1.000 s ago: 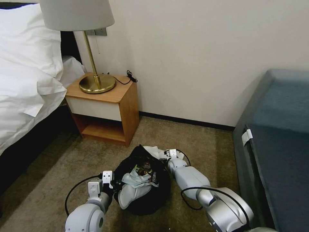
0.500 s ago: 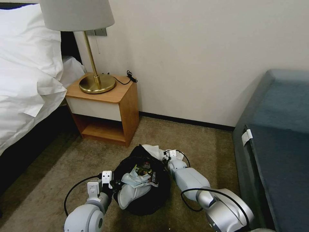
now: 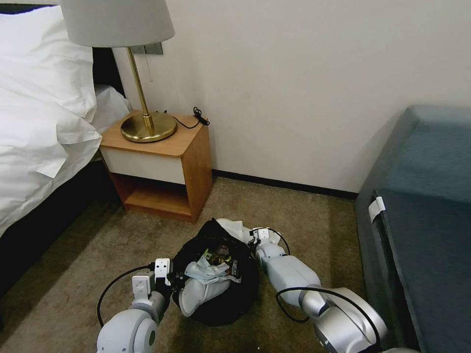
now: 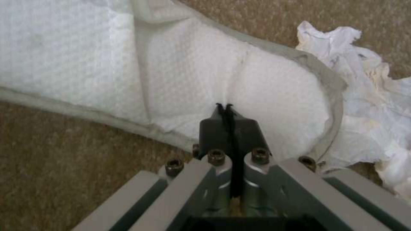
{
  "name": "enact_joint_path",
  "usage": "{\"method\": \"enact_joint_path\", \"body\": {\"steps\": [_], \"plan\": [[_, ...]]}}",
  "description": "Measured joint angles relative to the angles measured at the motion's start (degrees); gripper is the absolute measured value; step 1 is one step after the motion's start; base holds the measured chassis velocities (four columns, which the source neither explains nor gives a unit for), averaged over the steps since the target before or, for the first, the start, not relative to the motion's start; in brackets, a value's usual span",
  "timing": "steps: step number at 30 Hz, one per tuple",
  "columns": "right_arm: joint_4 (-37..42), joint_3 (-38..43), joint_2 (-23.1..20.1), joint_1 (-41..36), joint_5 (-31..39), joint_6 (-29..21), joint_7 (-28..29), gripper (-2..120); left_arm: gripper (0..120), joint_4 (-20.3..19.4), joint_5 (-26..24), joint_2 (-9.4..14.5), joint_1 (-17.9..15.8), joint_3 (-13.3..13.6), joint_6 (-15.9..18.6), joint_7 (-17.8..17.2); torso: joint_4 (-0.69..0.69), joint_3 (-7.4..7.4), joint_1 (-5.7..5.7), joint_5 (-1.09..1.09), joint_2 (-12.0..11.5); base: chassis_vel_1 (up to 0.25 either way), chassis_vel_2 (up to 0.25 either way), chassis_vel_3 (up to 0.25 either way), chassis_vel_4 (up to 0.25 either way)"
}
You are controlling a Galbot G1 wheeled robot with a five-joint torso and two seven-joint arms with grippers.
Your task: Pick up the trash bin, then pick up the garbage on the floor and place it into the trash bin.
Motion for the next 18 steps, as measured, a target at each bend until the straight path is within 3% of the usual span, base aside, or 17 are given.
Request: {"method": "enact_joint_path", "body": {"steps": [10,18], "plan": [[0.1,0.0,-0.1,-0.2,-0.5,1.0,0.2,0,0,0.0,0.0,-0.2,0.0,0.1,-0.1,0.1,-0.01,0.00,0.01,-0.01,0.0,0.000,0.000,0.000,0.000],[5.7,-0.5,-1.0,-1.1,-0.8,0.6,2.4,0,0,-0.1,-0.1,0.2,0.3,-0.6,-0.3,0.2,0.00,0.00,0.00,-0.01,0.0,0.000,0.000,0.000,0.000]]}}
